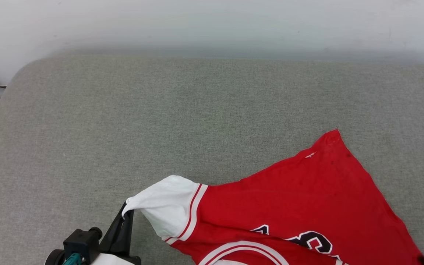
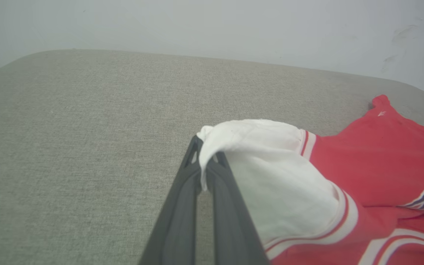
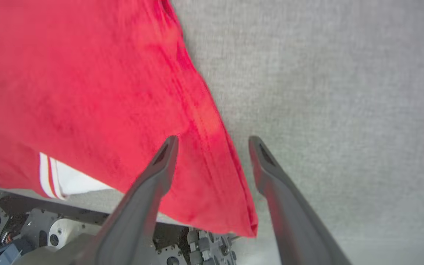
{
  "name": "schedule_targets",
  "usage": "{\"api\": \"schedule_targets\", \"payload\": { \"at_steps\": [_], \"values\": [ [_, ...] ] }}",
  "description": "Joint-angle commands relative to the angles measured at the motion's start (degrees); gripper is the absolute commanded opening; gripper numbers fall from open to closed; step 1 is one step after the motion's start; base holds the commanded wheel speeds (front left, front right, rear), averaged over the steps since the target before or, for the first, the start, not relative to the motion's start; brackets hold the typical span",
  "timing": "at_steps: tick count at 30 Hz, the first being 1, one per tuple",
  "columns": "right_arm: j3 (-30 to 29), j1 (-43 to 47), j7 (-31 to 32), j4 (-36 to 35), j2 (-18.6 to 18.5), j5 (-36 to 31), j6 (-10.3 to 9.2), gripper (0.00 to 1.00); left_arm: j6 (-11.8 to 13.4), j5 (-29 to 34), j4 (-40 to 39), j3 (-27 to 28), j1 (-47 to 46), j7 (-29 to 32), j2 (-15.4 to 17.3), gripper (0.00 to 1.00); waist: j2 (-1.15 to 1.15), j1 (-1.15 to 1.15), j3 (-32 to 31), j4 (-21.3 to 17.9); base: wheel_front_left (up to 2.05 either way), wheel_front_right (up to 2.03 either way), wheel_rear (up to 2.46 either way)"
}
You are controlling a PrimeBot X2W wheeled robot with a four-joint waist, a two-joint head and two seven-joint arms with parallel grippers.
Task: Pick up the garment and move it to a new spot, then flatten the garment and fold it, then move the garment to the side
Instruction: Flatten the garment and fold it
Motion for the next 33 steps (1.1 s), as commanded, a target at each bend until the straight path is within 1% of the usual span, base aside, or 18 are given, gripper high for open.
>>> {"api": "schedule_targets", "payload": {
  "at_steps": [1,4,9,10,14,17,18,21,25,28,31,33],
  "values": [
    [-1.1,-1.4,-0.8,-1.5,-0.6,-0.2,-0.05,1.00,0.3,0.0,-0.3,-0.2,0.2,0.0,0.2,0.00,0.00,0.00,-0.2,0.0,0.00,0.00,0.00],
    [-2.5,-4.3,-1.9,-5.5,-2.0,0.3,-0.05,1.00,0.4,0.1,-0.5,-0.4,0.1,0.1,0.2,0.00,0.00,0.00,-0.3,0.1,0.00,0.00,0.00],
    [-3.1,-10.4,-1.9,-10.7,-4.6,0.2,-0.05,1.00,0.2,0.5,-1.1,-1.2,-1.4,0.3,0.2,0.00,0.00,0.00,0.6,1.3,0.00,0.00,0.00],
    [-0.9,-15.6,-0.8,-11.9,-6.6,-0.2,-0.05,1.00,0.0,0.7,-1.4,-1.9,-2.3,0.3,-0.1,0.00,0.00,0.00,1.8,2.4,0.00,0.00,0.00],
    [4.8,-23.0,2.8,-11.1,-9.3,0.1,-0.05,1.00,-0.2,1.1,-1.8,-2.7,-3.8,0.0,-0.4,0.00,0.00,0.00,3.7,3.9,0.00,0.00,0.00],
    [10.2,-29.0,6.7,-8.5,-11.4,-0.5,-0.05,1.00,-0.3,1.6,-2.0,-3.4,-4.9,-0.1,-0.8,0.00,0.00,0.00,5.3,5.2,0.00,0.00,0.00],
    [15.5,-34.7,10.0,-5.2,-12.3,-0.5,-0.05,1.00,-0.4,1.9,-2.3,-4.1,-6.1,-0.3,-1.4,0.00,0.00,0.00,6.6,6.4,0.00,0.00,0.00],
    [20.2,-39.5,12.2,-1.0,-12.8,-0.9,-0.05,1.00,-0.7,2.2,-2.3,-4.8,-7.3,-0.4,-2.0,0.00,0.00,0.00,7.9,7.6,0.00,0.00,0.00],
    [24.9,-45.5,13.2,5.4,-11.7,-1.5,-0.05,1.00,-0.9,2.5,-2.3,-5.5,-8.7,-0.7,-2.6,0.00,0.00,0.00,9.6,8.8,0.00,0.00,0.00],
    [27.3,-48.9,12.3,10.7,-10.4,-1.8,-0.05,1.00,-1.2,2.7,-2.0,-6.0,-9.7,-0.9,-3.1,0.00,0.00,0.00,10.9,9.8,0.00,0.00,0.00],
    [30.1,-50.4,11.5,15.4,-9.6,-2.2,-0.05,1.00,-1.3,2.8,-1.6,-6.4,-10.5,-1.0,-3.6,0.00,0.00,0.00,11.9,10.5,0.00,0.00,0.00],
    [31.4,-50.7,10.6,18.1,-9.0,-1.2,-0.05,1.00,-1.6,2.9,-1.4,-6.6,-10.9,-1.1,-3.8,0.00,0.00,0.00,12.4,11.0,0.00,0.00,0.00]
  ]
}}
